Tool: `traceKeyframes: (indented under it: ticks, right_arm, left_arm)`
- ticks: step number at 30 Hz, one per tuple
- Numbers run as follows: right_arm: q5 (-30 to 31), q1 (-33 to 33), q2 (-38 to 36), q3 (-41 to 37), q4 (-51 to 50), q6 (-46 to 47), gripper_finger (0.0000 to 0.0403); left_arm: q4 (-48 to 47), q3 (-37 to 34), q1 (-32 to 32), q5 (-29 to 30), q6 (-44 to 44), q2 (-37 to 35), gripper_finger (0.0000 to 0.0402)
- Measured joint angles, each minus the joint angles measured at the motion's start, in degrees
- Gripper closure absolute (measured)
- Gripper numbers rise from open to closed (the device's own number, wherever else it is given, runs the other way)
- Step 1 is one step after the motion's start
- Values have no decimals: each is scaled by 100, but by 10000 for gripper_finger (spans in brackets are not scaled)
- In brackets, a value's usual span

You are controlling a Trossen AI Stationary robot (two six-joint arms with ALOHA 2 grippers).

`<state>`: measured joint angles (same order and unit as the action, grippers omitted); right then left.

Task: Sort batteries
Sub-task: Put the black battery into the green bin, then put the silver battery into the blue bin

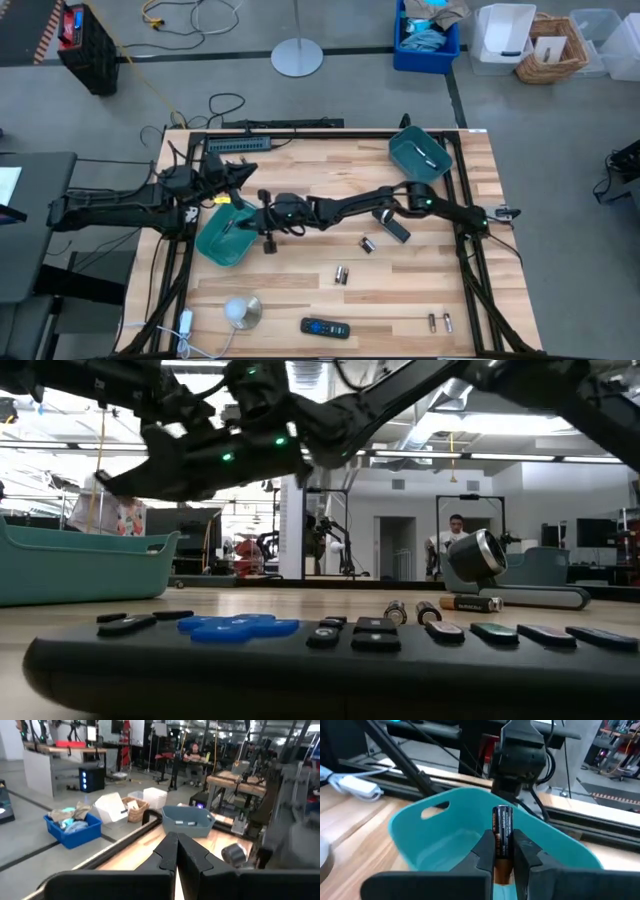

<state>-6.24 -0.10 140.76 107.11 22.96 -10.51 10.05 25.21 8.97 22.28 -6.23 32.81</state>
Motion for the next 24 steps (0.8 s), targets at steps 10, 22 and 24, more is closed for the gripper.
traceKeyframes:
  ticks: [10,22,24]
  right_arm:
    - [15,11,355,809,-858,213,265]
    - [35,40,-325,395,-1686,-56,219]
    - [32,1,-562,-13,-1528,46,230]
  left_arm:
    - [-284,1,0,-20,15,-255,401]
    - [-625,1,-2,-70,85,-571,401]
    - [-693,1,-4,-70,85,-608,401]
